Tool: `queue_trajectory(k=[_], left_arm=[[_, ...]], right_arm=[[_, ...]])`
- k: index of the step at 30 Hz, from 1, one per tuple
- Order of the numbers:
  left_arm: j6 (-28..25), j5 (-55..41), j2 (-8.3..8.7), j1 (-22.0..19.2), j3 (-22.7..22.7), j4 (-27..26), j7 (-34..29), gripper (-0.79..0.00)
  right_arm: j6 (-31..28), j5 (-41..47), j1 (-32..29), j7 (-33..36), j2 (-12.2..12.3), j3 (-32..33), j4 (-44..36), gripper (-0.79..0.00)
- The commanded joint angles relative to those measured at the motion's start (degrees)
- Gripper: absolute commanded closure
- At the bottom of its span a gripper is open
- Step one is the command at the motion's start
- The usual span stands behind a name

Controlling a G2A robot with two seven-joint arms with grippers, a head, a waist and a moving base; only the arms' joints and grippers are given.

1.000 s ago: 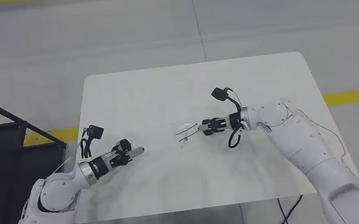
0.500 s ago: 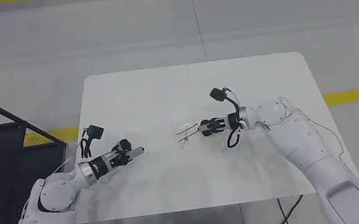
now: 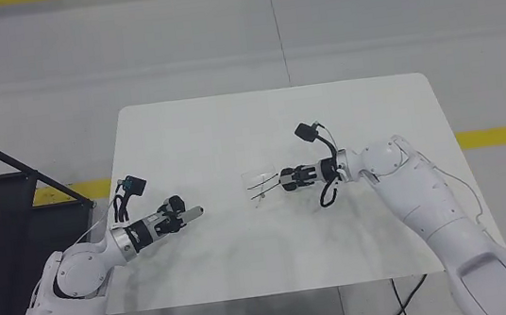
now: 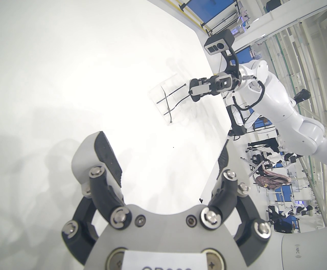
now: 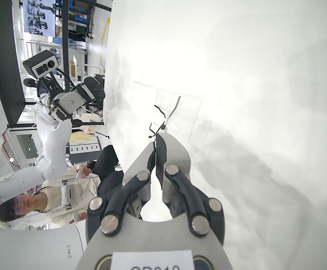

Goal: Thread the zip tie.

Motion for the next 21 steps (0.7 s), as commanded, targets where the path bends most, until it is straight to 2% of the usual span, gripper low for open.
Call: queue_trajectory(k=[1, 6, 11, 14, 18, 21], left_arm=[[0.00, 0.00, 0.00, 0.00, 0.00, 0.00, 0.00, -0.785], [0.00, 0.00, 0.00, 0.00, 0.00, 0.00, 0.00, -0.785], [-1.73, 0.48, 0.15, 0.25, 1.11, 0.00, 0.27, -0.785], [-5.52, 0.73, 0.44, -0.47, 2.22, 0.30, -1.99, -0.785], [-11.46, 1.41, 0.90, -1.89, 3.93, 0.55, -5.45, -0.785], [-15.26, -1.65, 1.32, -2.83, 5.49, 0.61, -9.06, -0.785]], right_arm=[[-0.88, 0.46, -0.10, -0.14, 0.23, 0.66, 0.01, 0.000], [-3.81, 1.77, -1.15, 1.04, 1.55, 3.45, -1.86, 0.000], [-6.62, 2.95, -3.73, 4.26, 3.41, 6.79, -7.61, 0.000], [-6.97, 3.73, -5.81, 7.66, 4.63, 8.57, -12.67, 0.000], [-3.77, 4.53, -8.42, 10.86, 6.38, 9.00, -21.84, 0.000], [-1.01, 4.56, -9.68, 13.63, 7.90, 8.29, -28.07, 0.000]])
